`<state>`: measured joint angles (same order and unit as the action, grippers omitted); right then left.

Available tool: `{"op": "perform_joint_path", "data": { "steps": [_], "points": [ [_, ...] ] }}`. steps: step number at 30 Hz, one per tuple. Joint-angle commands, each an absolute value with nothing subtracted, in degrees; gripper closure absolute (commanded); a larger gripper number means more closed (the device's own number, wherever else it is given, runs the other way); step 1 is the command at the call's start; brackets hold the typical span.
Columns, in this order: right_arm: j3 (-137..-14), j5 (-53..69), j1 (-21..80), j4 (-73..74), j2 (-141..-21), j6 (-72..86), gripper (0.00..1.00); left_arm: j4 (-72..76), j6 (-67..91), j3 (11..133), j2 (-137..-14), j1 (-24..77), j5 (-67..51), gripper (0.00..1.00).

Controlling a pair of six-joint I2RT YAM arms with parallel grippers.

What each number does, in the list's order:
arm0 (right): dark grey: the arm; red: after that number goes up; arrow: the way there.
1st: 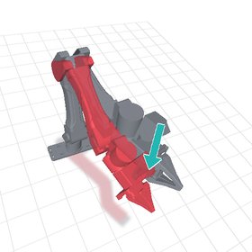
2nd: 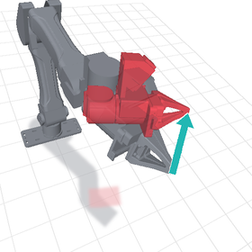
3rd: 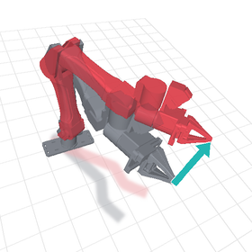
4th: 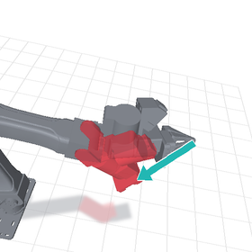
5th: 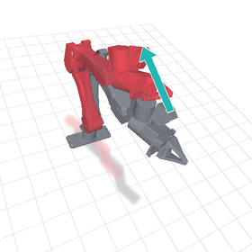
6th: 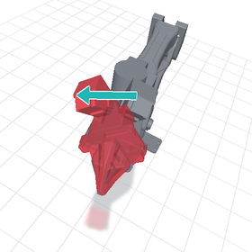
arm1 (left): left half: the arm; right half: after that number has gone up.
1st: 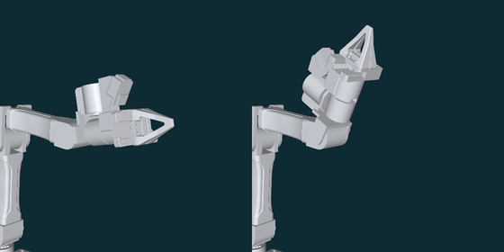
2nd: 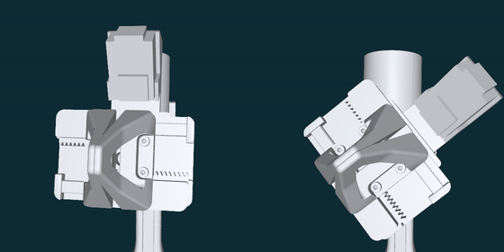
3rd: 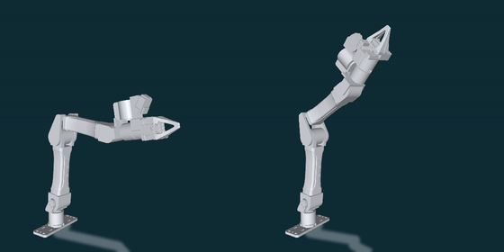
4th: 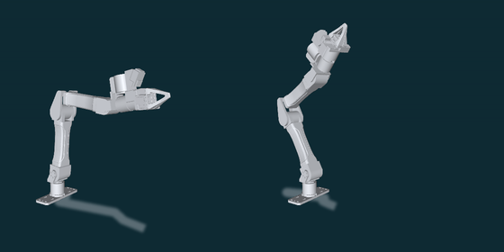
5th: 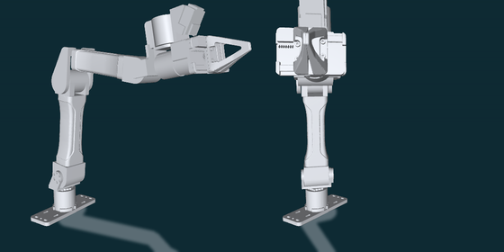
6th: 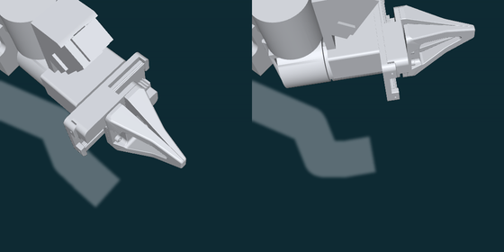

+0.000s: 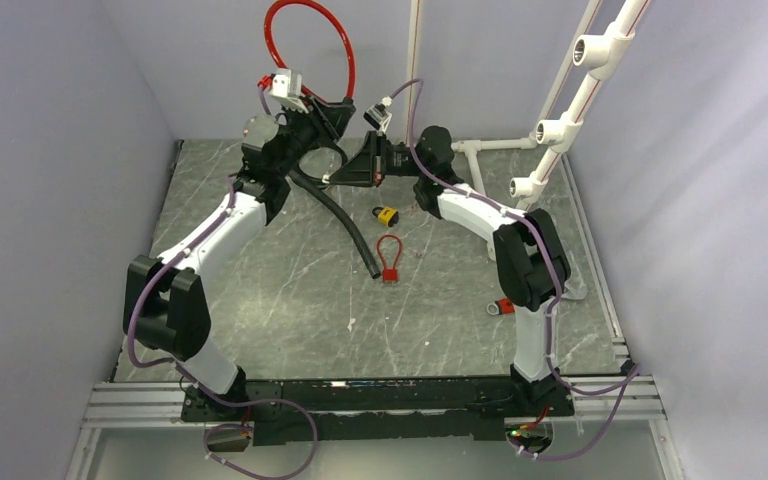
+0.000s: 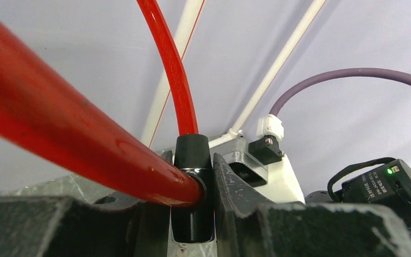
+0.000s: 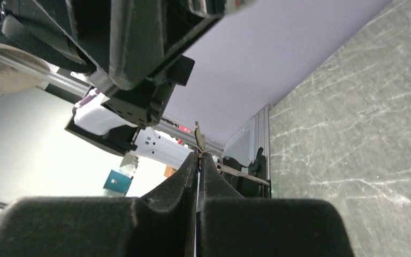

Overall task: Lock with the key
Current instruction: Lock the lock, then place the lock at the center of the board.

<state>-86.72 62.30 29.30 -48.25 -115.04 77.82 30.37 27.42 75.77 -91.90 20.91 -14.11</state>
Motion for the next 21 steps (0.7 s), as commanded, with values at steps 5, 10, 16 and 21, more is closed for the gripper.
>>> {"op": "perform_joint_path", "data": {
  "steps": [5, 10, 16, 21],
  "points": [
    [-84.1, 64.9, 27.4, -38.9, -108.0, 66.8, 1.0, 29.8, 28.7, 78.8, -88.6, 15.9, -17.0, 1.0],
    [-83.9, 60.9, 27.0, -16.3, -102.5, 45.3, 1.0, 18.4, 34.0, 75.1, -84.5, 11.2, -23.0, 1.0],
    [-82.2, 59.0, 26.1, -7.5, -98.7, 35.8, 1.0, 1.3, 40.7, 64.8, -76.3, 4.6, -26.3, 1.0],
    [-81.5, 58.8, 25.7, -6.5, -98.3, 35.5, 1.0, -3.4, 44.7, 56.1, -75.6, -2.3, -32.3, 1.0]
  ]
}}
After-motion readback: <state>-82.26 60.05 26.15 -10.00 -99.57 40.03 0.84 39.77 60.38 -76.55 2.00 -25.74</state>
